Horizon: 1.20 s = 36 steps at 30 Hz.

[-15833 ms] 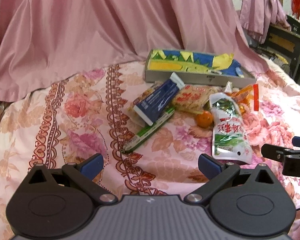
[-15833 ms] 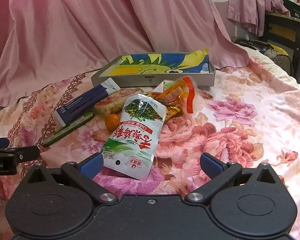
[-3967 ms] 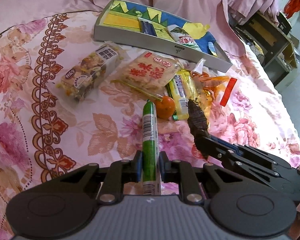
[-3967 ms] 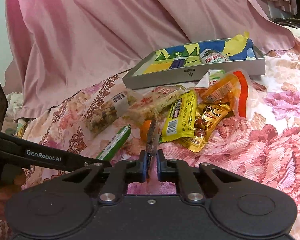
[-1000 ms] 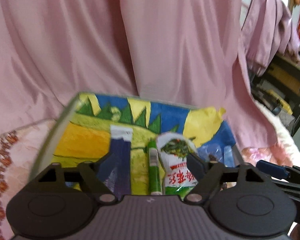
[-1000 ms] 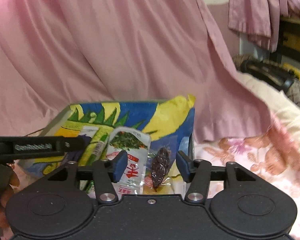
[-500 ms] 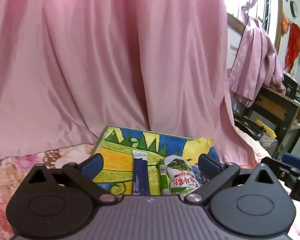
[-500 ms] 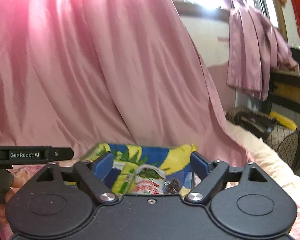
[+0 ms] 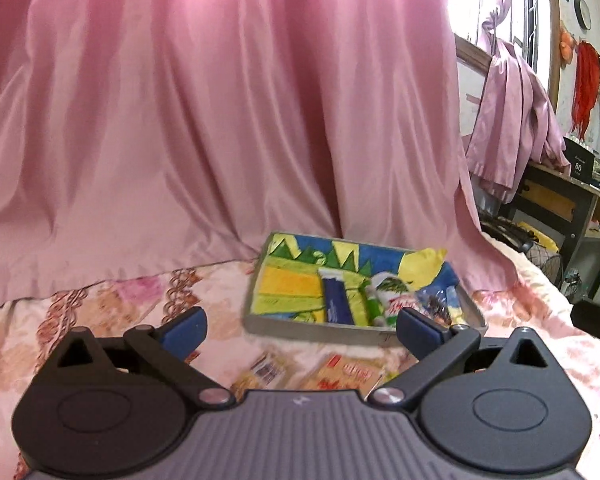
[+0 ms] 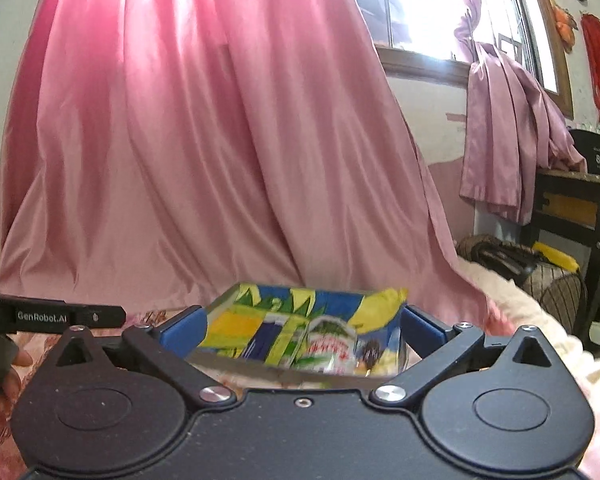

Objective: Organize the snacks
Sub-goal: 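Open both tools to release the items in the tray and withdraw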

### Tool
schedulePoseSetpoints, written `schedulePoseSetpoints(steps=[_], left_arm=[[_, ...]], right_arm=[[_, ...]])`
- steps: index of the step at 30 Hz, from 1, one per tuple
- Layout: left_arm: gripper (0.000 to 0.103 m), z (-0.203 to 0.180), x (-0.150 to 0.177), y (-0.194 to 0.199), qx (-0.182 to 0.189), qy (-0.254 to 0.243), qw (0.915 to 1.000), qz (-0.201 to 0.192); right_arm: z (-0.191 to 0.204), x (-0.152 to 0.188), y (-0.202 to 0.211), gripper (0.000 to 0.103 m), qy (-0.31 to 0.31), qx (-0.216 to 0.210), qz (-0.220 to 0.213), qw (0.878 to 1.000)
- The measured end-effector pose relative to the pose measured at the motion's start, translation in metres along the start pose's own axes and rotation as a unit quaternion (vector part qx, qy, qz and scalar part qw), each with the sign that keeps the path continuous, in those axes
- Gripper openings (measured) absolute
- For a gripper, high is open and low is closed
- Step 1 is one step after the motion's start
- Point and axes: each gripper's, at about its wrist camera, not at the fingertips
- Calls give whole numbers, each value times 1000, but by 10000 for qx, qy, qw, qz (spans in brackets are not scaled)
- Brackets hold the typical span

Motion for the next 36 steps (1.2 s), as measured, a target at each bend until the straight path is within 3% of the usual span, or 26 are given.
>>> schedulePoseSetpoints(steps=[9,19,28,36], left_arm=[[103,13,37,29,-155,79,9998,137],[103,11,71,32,-236,-359,9971,633],[103,20,88,27,-545,-230,9926,1061],[103,15,97,18,-510,-329,9892,1335]], right_arm=[[17,40,24,102,73,69,201,9997],[27,83,25,102,-124,-110,935,9955],[35,105,16,102,30,-287,1458,9889],[39,114,8,102,126,-415,1734,9839]])
Point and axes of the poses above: each gripper's, at about its wrist camera, not at the fingertips, and y roughly against the way its jaws point, z to its left, x to its underside, and after that the axes turned 4 degrees about x, right-handed
